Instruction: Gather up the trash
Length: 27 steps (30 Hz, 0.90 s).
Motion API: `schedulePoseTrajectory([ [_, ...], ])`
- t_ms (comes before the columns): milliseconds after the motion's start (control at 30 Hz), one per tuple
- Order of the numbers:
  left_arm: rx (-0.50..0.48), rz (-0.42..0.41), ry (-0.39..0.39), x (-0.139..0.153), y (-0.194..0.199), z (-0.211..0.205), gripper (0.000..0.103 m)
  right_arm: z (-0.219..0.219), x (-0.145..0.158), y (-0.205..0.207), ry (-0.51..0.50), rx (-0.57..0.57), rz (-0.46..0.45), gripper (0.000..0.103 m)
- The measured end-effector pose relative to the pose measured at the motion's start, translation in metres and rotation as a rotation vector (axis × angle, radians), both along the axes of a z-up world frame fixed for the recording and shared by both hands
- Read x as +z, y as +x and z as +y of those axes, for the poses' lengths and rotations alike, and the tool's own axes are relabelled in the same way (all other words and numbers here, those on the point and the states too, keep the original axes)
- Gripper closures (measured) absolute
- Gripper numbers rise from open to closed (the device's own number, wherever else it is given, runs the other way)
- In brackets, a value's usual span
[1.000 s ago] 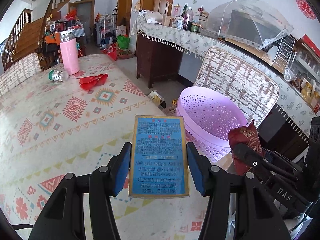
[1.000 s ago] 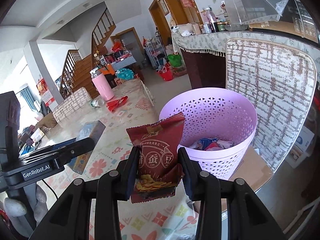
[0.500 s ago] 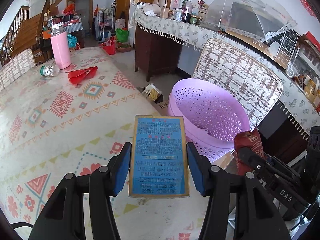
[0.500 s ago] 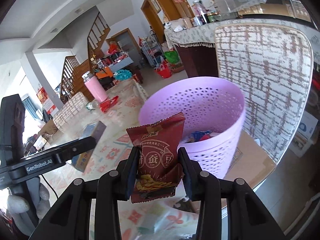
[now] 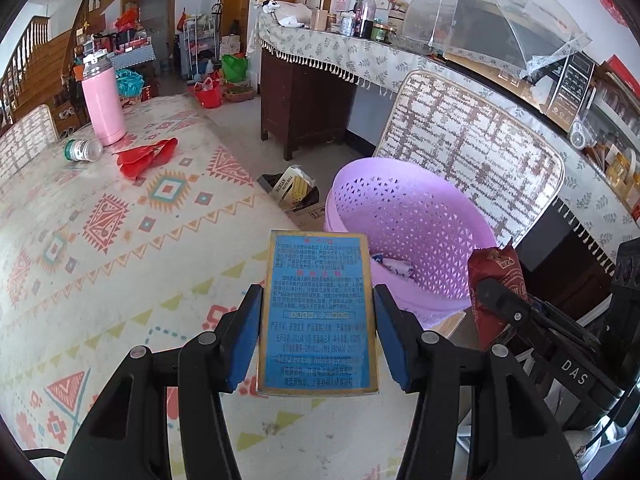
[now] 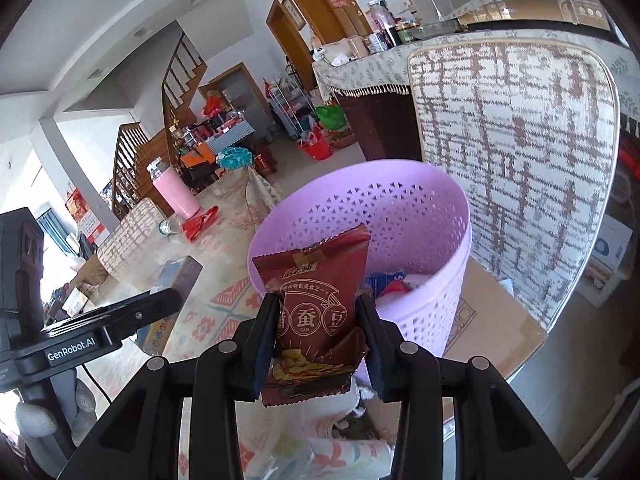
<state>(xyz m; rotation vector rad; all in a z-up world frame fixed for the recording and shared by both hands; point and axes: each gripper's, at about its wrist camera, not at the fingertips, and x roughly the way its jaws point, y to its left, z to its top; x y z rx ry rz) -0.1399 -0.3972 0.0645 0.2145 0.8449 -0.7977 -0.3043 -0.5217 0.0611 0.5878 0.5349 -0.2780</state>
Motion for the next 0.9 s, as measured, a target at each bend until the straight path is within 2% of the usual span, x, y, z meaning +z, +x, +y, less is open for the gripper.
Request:
schedulePoseTrajectory([
  [333, -0.022, -0.047, -0.014, 0.017, 0.019, -0.034, 0.050, -0.019, 0.015, 0.005, -0.024, -0.025, -0.021, 0.061],
  [500, -0.039, -0.069, -0.009, 0.021, 0.032, -0.063, 0.050, -0.032, 0.026, 0.015, -0.075, -0.040, -0.018, 0.061],
  [600, -0.054, -0.076, 0.013, 0.019, 0.037, -0.083, 0.050, -0.042, 0.029, 0.026, -0.118, -0.050, -0.015, 0.061],
  [800, -0.086, -0.119, 0.072, 0.009, 0.036, -0.113, 0.050, -0.062, 0.028, 0.043, -0.114, -0.067, 0.010, 0.061],
  [900, -0.085, -0.110, 0.090, 0.002, 0.043, -0.126, 0.050, -0.067, 0.026, 0.051, -0.126, -0.063, 0.027, 0.061],
])
